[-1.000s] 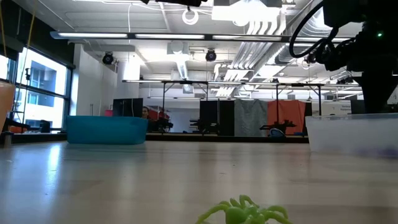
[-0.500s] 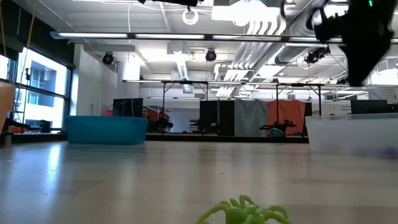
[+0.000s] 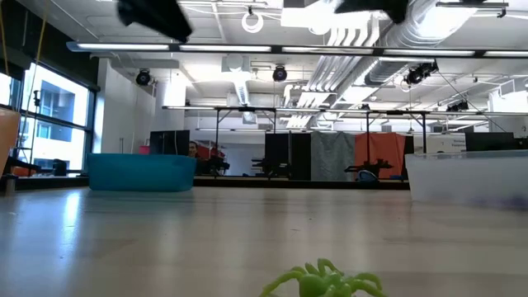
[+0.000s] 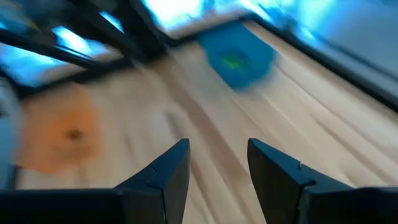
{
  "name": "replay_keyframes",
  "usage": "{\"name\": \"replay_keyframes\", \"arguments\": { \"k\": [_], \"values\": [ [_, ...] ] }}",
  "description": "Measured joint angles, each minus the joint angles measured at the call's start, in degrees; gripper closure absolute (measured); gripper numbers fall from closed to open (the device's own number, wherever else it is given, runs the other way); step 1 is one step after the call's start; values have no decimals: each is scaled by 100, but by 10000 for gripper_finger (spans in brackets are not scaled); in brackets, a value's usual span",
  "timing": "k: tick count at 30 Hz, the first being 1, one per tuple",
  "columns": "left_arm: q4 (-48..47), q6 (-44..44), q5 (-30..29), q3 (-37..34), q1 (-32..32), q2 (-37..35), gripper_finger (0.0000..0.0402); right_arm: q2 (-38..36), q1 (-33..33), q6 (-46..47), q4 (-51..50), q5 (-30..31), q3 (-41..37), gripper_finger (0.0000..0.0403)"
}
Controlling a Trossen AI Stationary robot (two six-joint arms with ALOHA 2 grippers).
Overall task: Sort Halloween decoration
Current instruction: Put the green spider toy into the blue bin
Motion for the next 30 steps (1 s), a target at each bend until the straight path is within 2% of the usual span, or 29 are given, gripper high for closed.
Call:
{"name": "replay_keyframes", "arguments": {
  "k": [4, 10, 17, 26, 30],
  "values": [
    [-751, -943, 826, -103, -287, -110, 273, 214, -2, -1035, 1591, -525, -225, 247],
    [-1327, -2035, 1657, -104, -786, -97, 273, 257, -2, -1070, 1775, -977, -235, 247],
    [-1514, -2152, 1655, -103, -1068, -94, 273, 257, -2, -978, 1758, -986, -235, 247],
    [-2704, -2534, 1502, -103, -813, -94, 273, 257, -2, -1006, 1760, -994, -235, 247],
    [-2657, -2275, 1960, -103, -527, -94, 273, 257, -2, -1012, 1760, -994, -235, 247]
  ]
}}
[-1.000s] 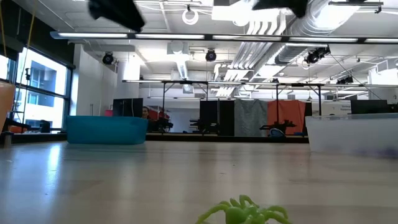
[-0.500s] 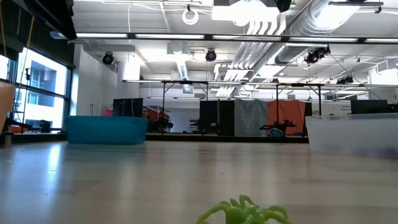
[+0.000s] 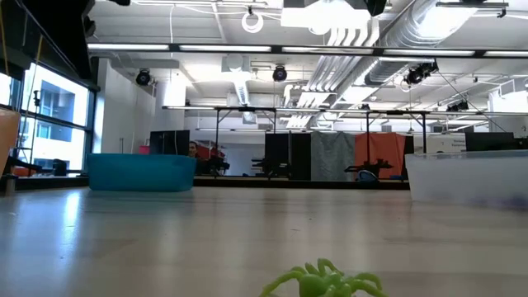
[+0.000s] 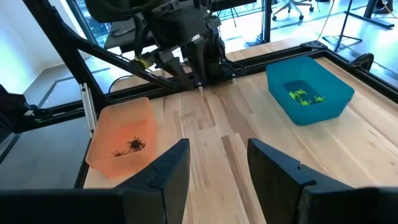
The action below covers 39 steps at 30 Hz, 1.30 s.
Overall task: Sort Halloween decoration
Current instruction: Put the green spider toy into the blue bin
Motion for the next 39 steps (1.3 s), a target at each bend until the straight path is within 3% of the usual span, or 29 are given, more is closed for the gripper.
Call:
{"name": "replay_keyframes", "arguments": {
  "k": [7, 13, 17, 26, 33, 39],
  "values": [
    [137, 188, 191, 0, 263, 0, 273, 0, 0, -1, 0, 1, 0, 247],
    [1774, 826, -85, 8, 393, 110, 273, 0, 0, -2, 0, 2, 0, 247],
    [3007, 1314, 57, 20, 307, 748, 273, 0, 0, -2, 0, 2, 0, 247],
    [4697, 1742, 769, 154, 53, 2392, 273, 0, 0, -2, 0, 4, -2, 247],
    [4634, 2044, 964, 971, -326, 3363, 270, 0, -2, -2, -8, 6, -2, 247],
    [4285, 2856, 1070, 1680, -526, 3961, 248, -2, -2, -2, -24, 7, -2, 247]
  ]
}}
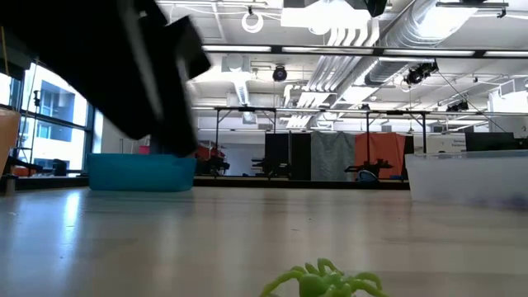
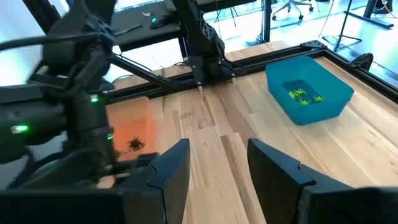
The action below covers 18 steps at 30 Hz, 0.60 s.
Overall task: Sort Halloween decoration
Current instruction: Put the green spider toy into the blue bin
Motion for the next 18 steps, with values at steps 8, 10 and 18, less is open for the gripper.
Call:
{"name": "replay_keyframes", "arguments": {
  "k": [8, 10, 18],
  "values": [
    [512, 762, 172, 347, 268, 490, 223, 0, 0, 0, -66, 0, 0, 247],
    [633, 772, 261, 346, 350, 581, 222, 0, 0, 0, -68, 0, 0, 247],
    [1124, 923, 537, 346, 460, 806, 224, 0, 0, 0, -121, 0, 0, 247]
  ]
}}
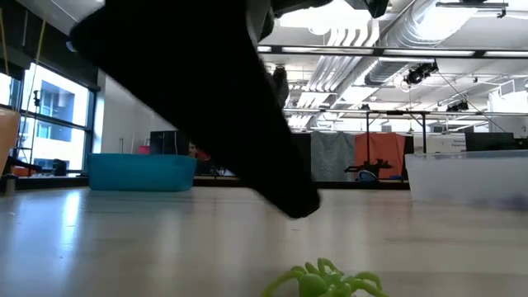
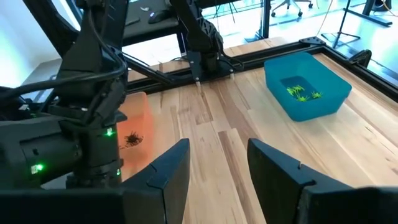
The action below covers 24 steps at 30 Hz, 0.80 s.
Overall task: Sort Halloween decoration
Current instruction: Put the green spider toy into the blue bin
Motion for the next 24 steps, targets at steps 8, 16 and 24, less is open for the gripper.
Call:
{"name": "replay_keyframes", "arguments": {
  "k": [8, 16, 24],
  "values": [
    [361, -46, 104, -2, -140, 101, 224, 0, 0, 0, -69, 0, 0, 247],
    [597, -107, 84, -2, -353, 163, 224, 0, 0, 0, -71, 0, 0, 247],
    [881, -61, -36, 4, -379, 418, 224, 0, 0, 0, -75, 0, 0, 247]
  ]
}}
